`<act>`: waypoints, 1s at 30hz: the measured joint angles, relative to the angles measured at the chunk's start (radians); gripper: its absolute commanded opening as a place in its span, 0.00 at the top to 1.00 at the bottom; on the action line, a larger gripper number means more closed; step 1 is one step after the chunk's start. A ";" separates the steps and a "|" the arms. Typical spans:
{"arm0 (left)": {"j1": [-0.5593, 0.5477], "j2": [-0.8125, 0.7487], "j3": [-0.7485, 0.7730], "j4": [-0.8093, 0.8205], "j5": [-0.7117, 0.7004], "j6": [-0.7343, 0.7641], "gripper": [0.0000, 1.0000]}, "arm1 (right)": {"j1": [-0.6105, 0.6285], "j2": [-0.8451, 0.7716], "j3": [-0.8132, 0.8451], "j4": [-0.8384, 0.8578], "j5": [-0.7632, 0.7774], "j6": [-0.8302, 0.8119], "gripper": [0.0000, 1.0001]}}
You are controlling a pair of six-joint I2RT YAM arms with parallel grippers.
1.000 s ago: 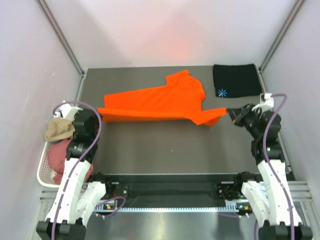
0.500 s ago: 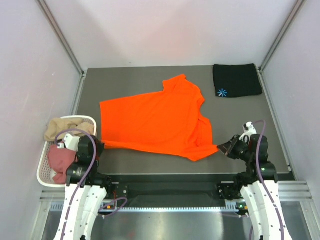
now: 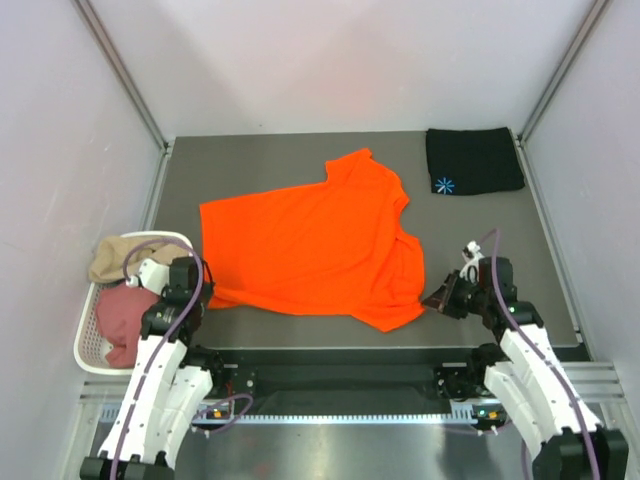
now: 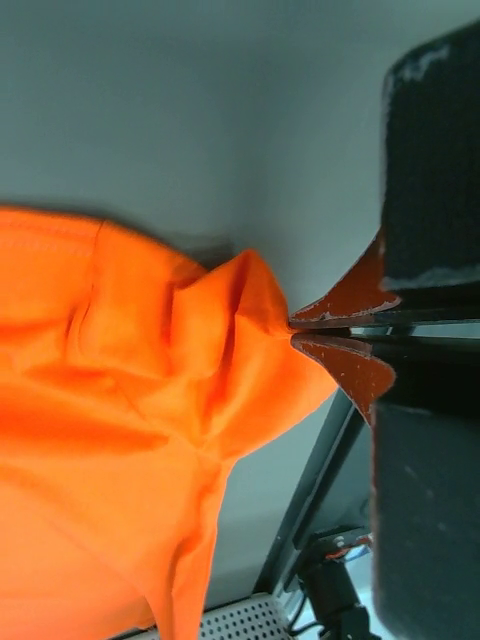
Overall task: Fold and stack the t-shirts
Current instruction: Flatten the tshirt out, then fold the tshirt
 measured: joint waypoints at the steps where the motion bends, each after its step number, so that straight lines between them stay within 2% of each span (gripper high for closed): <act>1: 0.000 0.020 0.000 0.008 0.003 0.003 1.00 | 0.016 0.031 0.016 0.011 0.006 0.006 1.00; 7: 0.000 0.133 -0.009 0.061 0.056 0.027 1.00 | 0.195 0.282 0.143 0.116 0.093 0.042 1.00; 12: 0.000 0.255 -0.018 0.041 0.114 0.036 1.00 | 0.323 0.507 0.289 0.107 0.134 0.061 1.00; 20: -0.001 0.494 0.024 -0.076 0.179 0.050 1.00 | 0.330 0.690 0.541 0.011 0.161 0.021 1.00; 30: -0.001 0.425 0.118 -0.141 0.134 0.055 1.00 | 0.211 0.865 0.622 -0.030 0.153 -0.075 1.00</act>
